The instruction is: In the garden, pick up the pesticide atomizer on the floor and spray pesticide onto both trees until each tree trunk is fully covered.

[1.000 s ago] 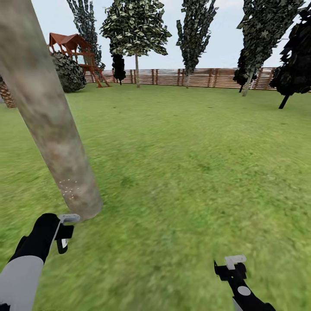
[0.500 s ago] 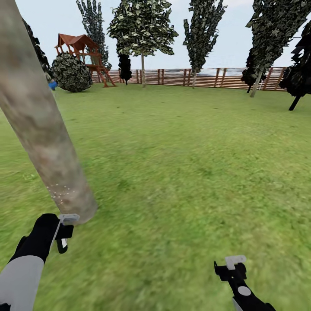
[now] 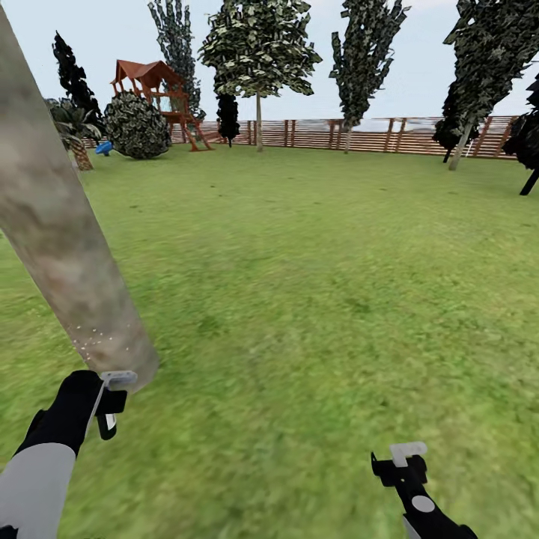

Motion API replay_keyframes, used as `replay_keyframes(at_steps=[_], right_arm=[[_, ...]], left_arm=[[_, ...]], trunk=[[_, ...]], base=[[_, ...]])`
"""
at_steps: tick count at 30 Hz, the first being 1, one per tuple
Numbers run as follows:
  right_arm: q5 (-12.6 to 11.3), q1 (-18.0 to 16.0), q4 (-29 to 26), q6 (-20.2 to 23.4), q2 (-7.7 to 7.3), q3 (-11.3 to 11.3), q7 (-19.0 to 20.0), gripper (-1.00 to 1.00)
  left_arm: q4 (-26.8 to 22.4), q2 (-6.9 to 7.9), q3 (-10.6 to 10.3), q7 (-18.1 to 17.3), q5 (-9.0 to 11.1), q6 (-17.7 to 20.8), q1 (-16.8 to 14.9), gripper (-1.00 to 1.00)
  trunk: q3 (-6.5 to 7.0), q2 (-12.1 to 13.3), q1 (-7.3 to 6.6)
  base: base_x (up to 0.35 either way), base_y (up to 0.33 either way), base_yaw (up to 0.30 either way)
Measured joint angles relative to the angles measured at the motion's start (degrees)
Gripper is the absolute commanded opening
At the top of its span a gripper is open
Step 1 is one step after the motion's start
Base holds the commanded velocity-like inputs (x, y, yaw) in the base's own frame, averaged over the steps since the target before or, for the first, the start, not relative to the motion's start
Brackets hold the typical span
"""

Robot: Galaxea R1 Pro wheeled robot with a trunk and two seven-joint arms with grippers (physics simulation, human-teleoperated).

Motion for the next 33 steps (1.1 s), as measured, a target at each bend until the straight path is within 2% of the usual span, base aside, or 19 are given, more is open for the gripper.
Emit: replay_keyframes(at_steps=[12,19,30,33], right_arm=[[0.0,0.0,0.0,0.0,0.0,0.1,0.0,1.0],[0.0,0.0,0.0,0.0,0.0,0.1,0.0,1.0],[0.0,0.0,0.0,0.0,0.0,0.1,0.1,1.0],[0.0,0.0,0.0,0.0,-0.01,0.1,0.0,1.0]], left_arm=[[0.4,0.14,0.1,0.0,-0.1,0.0,0.0,-1.0],[0.7,0.18,0.1,0.0,-0.1,0.0,0.0,-1.0],[-0.1,-0.23,-0.1,-0.1,0.3,0.7,-1.1,-1.0],[-0.3,-0.63,-0.2,-0.2,0.3,1.0,-3.3,-1.0]], trunk=[[0.0,0.0,0.0],[0.0,0.0,0.02],[0.0,0.0,0.02],[0.0,0.0,0.01]], base=[[0.178,-0.238,0.277],[-0.001,-0.244,0.277],[-0.001,-0.012,0.256],[0.0,0.0,0.04]])
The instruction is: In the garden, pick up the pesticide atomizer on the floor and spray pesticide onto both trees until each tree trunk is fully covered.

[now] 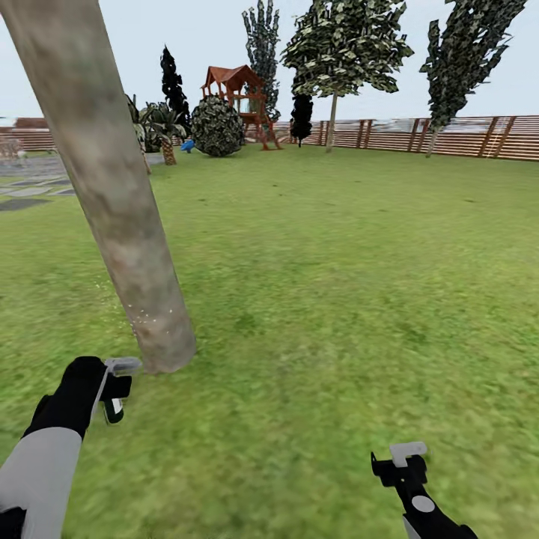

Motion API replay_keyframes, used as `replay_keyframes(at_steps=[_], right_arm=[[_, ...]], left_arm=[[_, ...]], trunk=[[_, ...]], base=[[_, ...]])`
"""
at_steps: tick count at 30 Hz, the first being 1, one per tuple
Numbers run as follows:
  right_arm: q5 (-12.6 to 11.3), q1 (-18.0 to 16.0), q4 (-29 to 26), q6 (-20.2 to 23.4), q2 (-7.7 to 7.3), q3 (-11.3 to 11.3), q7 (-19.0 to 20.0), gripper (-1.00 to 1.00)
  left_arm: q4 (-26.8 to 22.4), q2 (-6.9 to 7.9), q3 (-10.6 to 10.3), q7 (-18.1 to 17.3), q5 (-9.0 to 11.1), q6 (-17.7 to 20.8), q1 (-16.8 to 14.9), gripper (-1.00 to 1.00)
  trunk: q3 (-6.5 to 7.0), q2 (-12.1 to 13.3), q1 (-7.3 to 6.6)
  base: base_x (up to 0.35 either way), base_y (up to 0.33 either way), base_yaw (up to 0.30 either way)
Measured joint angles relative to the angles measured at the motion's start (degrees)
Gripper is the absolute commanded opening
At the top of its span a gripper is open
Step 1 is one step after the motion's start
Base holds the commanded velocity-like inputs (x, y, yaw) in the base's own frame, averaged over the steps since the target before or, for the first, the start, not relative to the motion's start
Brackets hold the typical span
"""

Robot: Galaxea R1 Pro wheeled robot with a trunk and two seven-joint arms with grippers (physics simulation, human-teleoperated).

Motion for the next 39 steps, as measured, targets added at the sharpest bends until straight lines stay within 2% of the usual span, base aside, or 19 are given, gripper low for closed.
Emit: replay_keyframes(at_steps=[3,7,21,33,39], right_arm=[[0.0,0.0,0.1,0.0,-0.04,0.0,0.0,1.0],[0.0,0.0,0.1,0.0,-0.08,-0.1,0.0,1.0],[0.0,0.0,0.0,0.0,-0.07,0.0,0.0,1.0],[0.0,0.0,0.0,0.0,-0.03,0.0,0.0,1.0],[0.0,0.0,0.0,0.0,-0.03,0.0,0.0,1.0]], left_arm=[[0.0,-0.28,-0.1,-0.1,0.0,0.3,-3.8,-1.0],[-0.1,-0.39,-0.1,-0.1,-0.1,0.6,-4.9,-1.0],[-0.1,-0.52,-0.2,0.0,-0.2,0.5,-4.5,-1.0],[-0.1,-0.51,-0.1,0.0,-0.3,0.5,-4.5,-1.0],[-0.1,-0.52,-0.1,0.0,-0.3,0.5,-4.2,-1.0]], trunk=[[0.0,0.0,0.0],[-0.01,0.0,0.0],[-0.01,0.0,0.0],[0.0,0.0,-0.02],[0.0,0.0,-0.01]], base=[[0.0,0.0,0.002],[0.0,0.0,0.0],[0.147,-0.168,0.001],[0.084,-0.257,0.241],[0.199,-0.218,0.048]])
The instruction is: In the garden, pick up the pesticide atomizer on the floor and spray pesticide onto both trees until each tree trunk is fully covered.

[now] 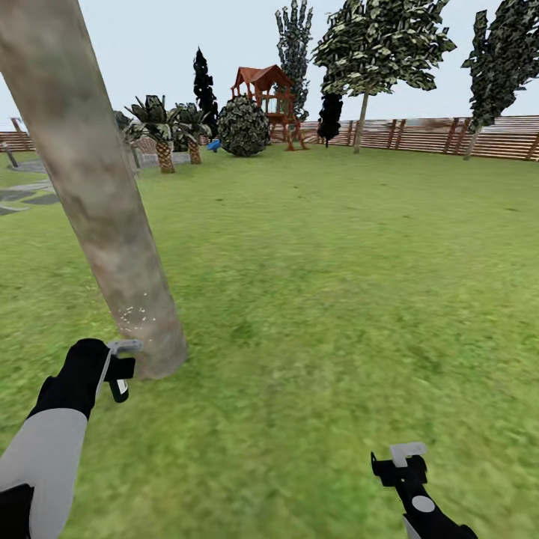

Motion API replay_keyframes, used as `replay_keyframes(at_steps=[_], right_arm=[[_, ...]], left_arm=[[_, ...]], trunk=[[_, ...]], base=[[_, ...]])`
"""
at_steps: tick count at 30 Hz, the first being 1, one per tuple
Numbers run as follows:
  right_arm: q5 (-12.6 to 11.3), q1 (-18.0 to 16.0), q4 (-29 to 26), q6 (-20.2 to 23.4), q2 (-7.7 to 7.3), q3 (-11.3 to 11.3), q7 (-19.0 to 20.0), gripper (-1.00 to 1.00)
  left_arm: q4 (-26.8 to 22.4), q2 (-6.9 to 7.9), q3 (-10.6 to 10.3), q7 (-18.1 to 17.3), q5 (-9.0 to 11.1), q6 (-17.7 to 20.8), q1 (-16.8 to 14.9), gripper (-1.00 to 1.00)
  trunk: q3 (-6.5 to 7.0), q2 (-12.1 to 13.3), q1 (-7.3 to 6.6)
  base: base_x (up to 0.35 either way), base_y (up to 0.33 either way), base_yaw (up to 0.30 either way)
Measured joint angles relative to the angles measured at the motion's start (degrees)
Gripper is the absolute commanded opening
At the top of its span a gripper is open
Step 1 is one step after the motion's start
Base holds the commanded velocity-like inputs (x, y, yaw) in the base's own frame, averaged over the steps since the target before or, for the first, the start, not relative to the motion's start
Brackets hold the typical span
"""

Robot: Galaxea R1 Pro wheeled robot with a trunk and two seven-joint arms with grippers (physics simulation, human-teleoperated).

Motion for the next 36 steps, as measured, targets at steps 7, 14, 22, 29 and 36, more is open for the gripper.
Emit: replay_keyframes(at_steps=[7,14,22,29,36], right_arm=[[0.0,0.0,0.0,0.0,0.0,0.0,0.0,1.0],[0.0,0.0,0.0,0.0,0.02,0.0,0.0,1.0],[0.0,0.0,0.0,0.0,0.04,0.0,0.0,1.0],[0.0,0.0,0.0,0.0,-0.04,-0.1,0.0,1.0],[0.0,0.0,0.0,0.0,-0.06,-0.1,0.0,1.0]], left_arm=[[0.0,0.07,-0.1,0.1,-0.2,0.0,0.0,-1.0],[0.0,0.18,-0.3,0.1,-0.3,0.0,0.1,-1.0],[0.2,0.27,-0.2,0.1,-0.4,-0.1,0.2,-1.0],[0.9,0.14,-0.1,0.2,-0.4,-0.2,0.3,-1.0],[0.9,0.16,-0.1,0.2,-0.5,-0.3,0.4,-1.0]], trunk=[[0.0,0.0,0.02],[0.0,0.0,0.01],[0.0,0.0,-0.01],[0.0,0.0,-0.01],[0.0,0.0,0.0]], base=[[0.06,-0.264,0.0],[0.046,-0.27,0.132],[0.198,-0.228,0.274],[0.231,-0.204,0.06],[0.211,-0.212,0.0]])
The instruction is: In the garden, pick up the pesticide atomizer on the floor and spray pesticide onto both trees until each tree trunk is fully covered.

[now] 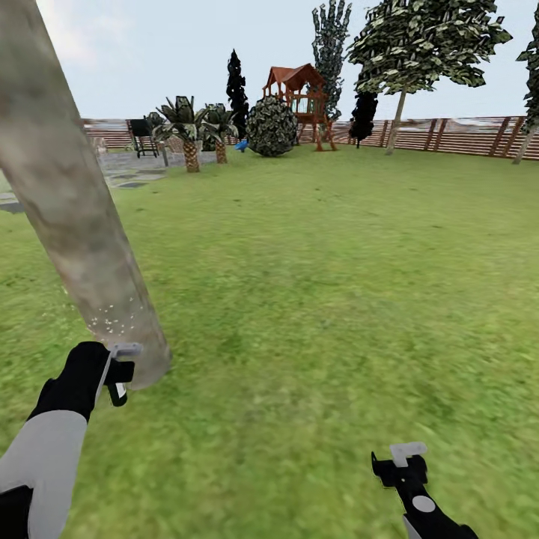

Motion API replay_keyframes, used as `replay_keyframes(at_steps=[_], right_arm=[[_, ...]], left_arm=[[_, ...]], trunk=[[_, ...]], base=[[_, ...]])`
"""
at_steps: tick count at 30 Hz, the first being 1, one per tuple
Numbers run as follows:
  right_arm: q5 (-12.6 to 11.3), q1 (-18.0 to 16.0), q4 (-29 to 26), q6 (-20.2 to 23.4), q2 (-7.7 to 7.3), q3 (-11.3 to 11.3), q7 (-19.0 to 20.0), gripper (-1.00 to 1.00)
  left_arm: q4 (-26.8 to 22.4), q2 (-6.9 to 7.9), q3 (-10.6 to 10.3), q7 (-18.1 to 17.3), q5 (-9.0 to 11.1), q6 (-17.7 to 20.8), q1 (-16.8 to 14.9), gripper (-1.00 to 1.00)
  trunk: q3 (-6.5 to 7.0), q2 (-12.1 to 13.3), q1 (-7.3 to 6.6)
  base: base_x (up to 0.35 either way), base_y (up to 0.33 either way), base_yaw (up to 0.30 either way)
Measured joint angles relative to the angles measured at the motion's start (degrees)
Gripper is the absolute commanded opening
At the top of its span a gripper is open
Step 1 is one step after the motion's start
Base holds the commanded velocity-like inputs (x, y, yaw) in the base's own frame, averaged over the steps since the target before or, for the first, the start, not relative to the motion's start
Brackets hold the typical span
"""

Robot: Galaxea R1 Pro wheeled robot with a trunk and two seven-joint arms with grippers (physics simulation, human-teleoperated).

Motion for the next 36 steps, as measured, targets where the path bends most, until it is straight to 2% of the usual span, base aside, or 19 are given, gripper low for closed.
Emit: replay_keyframes(at_steps=[4,11,17,36], right_arm=[[0.0,0.0,-0.1,0.0,0.0,0.1,0.0,1.0],[0.0,0.0,-0.1,0.0,0.1,0.1,0.0,1.0],[0.0,0.0,-0.1,0.0,0.1,0.1,0.0,1.0],[0.0,0.0,-0.1,0.0,0.09,0.1,0.0,1.0]], left_arm=[[0.1,0.06,0.1,0.1,0.0,-0.1,0.2,-1.0],[0.1,0.32,0.3,0.1,0.1,-0.3,3.3,-1.0],[0.2,0.29,0.3,0.1,0.2,-0.4,4.0,-1.0],[0.2,0.35,0.4,0.1,0.2,-0.4,4.4,-1.0]], trunk=[[0.0,0.0,0.01],[0.0,0.0,0.02],[0.0,0.0,0.01],[0.0,0.0,0.0]], base=[[0.132,-0.25,0.037],[0.017,-0.271,0.256],[0.047,-0.273,0.245],[0.175,-0.24,0.031]])
